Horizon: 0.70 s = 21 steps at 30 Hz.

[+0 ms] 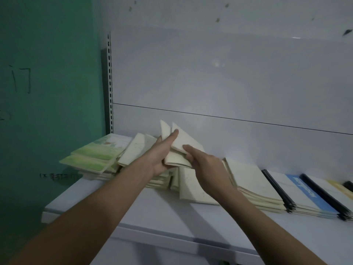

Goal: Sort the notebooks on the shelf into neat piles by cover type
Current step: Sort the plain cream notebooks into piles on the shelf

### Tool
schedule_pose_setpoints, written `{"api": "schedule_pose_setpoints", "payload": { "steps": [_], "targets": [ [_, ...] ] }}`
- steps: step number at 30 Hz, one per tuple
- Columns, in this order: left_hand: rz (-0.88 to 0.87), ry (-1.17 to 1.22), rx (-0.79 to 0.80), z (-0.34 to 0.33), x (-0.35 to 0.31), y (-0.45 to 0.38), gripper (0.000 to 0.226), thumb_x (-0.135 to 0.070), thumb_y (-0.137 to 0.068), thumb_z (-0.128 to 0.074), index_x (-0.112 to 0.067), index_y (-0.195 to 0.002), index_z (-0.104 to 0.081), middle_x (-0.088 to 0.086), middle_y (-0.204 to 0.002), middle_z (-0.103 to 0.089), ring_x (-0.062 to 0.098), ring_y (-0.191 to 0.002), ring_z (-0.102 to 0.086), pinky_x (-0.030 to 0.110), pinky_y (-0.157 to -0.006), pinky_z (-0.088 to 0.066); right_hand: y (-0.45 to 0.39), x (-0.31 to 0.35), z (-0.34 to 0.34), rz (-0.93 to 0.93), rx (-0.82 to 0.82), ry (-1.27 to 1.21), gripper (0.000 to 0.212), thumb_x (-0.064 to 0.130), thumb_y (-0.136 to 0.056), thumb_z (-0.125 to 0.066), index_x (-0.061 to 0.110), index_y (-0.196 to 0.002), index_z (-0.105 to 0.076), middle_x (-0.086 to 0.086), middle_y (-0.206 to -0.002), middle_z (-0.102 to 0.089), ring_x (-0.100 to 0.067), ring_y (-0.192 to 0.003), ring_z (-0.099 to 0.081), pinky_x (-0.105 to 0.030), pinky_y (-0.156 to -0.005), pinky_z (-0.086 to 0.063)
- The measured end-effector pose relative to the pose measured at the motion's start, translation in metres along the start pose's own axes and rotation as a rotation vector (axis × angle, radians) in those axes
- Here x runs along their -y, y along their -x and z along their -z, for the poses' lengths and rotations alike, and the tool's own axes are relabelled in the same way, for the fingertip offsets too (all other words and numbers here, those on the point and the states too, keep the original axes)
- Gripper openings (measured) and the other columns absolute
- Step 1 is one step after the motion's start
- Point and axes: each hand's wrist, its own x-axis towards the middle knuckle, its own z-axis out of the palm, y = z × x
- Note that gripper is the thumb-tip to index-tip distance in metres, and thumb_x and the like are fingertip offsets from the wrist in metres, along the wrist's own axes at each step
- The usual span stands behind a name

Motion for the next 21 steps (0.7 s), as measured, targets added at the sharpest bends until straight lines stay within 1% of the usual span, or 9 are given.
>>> {"api": "schedule_pose_setpoints", "payload": {
  "steps": [2,4,5,8,12,15,17,19,21],
  "targets": [
    [-0.012,0.001,-0.022,0.006,0.002,0.001,0.035,-0.014,-0.094,-0.06,-0.018,-0.128,-0.051,0.011,-0.104,-0.07,0.026,-0.081,-0.069,0.04,-0.066,-0.059,0.002,-0.001,0.002,0.027,0.101,-0.005,0.04,0.041,-0.102,-0.035,0.032,-0.138,-0.05,0.01,-0.14,-0.054,-0.018,-0.123,-0.054,-0.037,-0.094,-0.046],
    [-0.04,0.017,-0.051,0.012,0.0,0.001,0.037,-0.001,-0.093,-0.053,-0.016,-0.127,-0.051,0.011,-0.102,-0.067,0.026,-0.081,-0.066,0.039,-0.062,-0.059,0.002,-0.007,0.003,-0.014,0.162,-0.072,0.044,0.046,-0.101,-0.032,0.035,-0.142,-0.045,0.013,-0.145,-0.047,-0.008,-0.133,-0.043,-0.027,-0.107,-0.036],
    [-0.053,0.034,-0.066,0.016,-0.003,0.002,0.037,0.002,-0.093,-0.05,-0.015,-0.126,-0.051,0.011,-0.102,-0.066,0.026,-0.081,-0.065,0.037,-0.057,-0.058,0.004,-0.012,0.004,-0.098,0.124,-0.154,0.047,0.05,-0.1,-0.03,0.036,-0.143,-0.043,0.014,-0.144,-0.048,-0.006,-0.132,-0.043,-0.024,-0.107,-0.034],
    [-0.102,0.081,-0.126,0.027,-0.013,0.004,0.038,0.003,-0.092,-0.048,-0.014,-0.126,-0.048,0.013,-0.108,-0.063,0.025,-0.084,-0.062,0.034,-0.051,-0.055,0.019,-0.036,0.004,-0.342,0.017,-0.371,0.065,0.067,-0.09,-0.035,0.036,-0.146,-0.034,0.013,-0.141,-0.05,-0.01,-0.129,-0.047,-0.031,-0.106,-0.037],
    [-0.139,0.108,-0.181,0.043,-0.018,0.006,0.045,0.004,-0.091,-0.048,-0.014,-0.132,-0.044,0.015,-0.121,-0.058,0.027,-0.092,-0.06,0.038,-0.062,-0.054,0.054,-0.049,-0.014,-0.309,0.454,-0.065,0.094,0.071,-0.079,-0.053,0.029,-0.154,-0.013,0.01,-0.158,-0.021,-0.014,-0.144,-0.024,-0.035,-0.115,-0.026],
    [-0.119,0.117,-0.181,0.044,-0.015,0.01,0.044,0.003,-0.09,-0.046,-0.011,-0.132,-0.043,0.017,-0.121,-0.057,0.028,-0.091,-0.059,0.038,-0.059,-0.054,0.065,-0.052,-0.04,-0.213,0.639,0.187,0.078,0.06,-0.092,-0.045,0.028,-0.154,-0.012,0.007,-0.161,-0.011,-0.016,-0.148,-0.01,-0.037,-0.119,-0.013],
    [-0.107,0.106,-0.171,0.045,-0.013,0.014,0.041,0.002,-0.09,-0.046,-0.01,-0.129,-0.045,0.017,-0.119,-0.057,0.028,-0.09,-0.059,0.036,-0.055,-0.055,0.062,-0.051,-0.045,-0.192,0.596,0.279,0.053,0.036,-0.102,-0.038,0.028,-0.152,-0.022,0.005,-0.16,-0.019,-0.017,-0.147,-0.018,-0.034,-0.116,-0.018],
    [-0.104,0.085,-0.154,0.048,-0.013,0.018,0.04,0.003,-0.09,-0.045,-0.01,-0.127,-0.047,0.017,-0.119,-0.058,0.028,-0.091,-0.059,0.036,-0.057,-0.054,0.06,-0.053,-0.042,-0.219,0.563,0.261,0.048,0.022,-0.103,-0.036,0.031,-0.15,-0.029,0.002,-0.157,-0.028,-0.021,-0.143,-0.029,-0.031,-0.112,-0.026],
    [-0.109,0.077,-0.133,0.052,-0.012,0.021,0.04,0.003,-0.089,-0.045,-0.012,-0.126,-0.048,0.016,-0.119,-0.06,0.027,-0.093,-0.06,0.035,-0.06,-0.053,0.06,-0.059,-0.039,-0.292,0.536,0.194,0.045,0.018,-0.102,-0.038,0.031,-0.145,-0.04,0.0,-0.148,-0.044,-0.023,-0.133,-0.044,-0.031,-0.102,-0.037]
  ]
}}
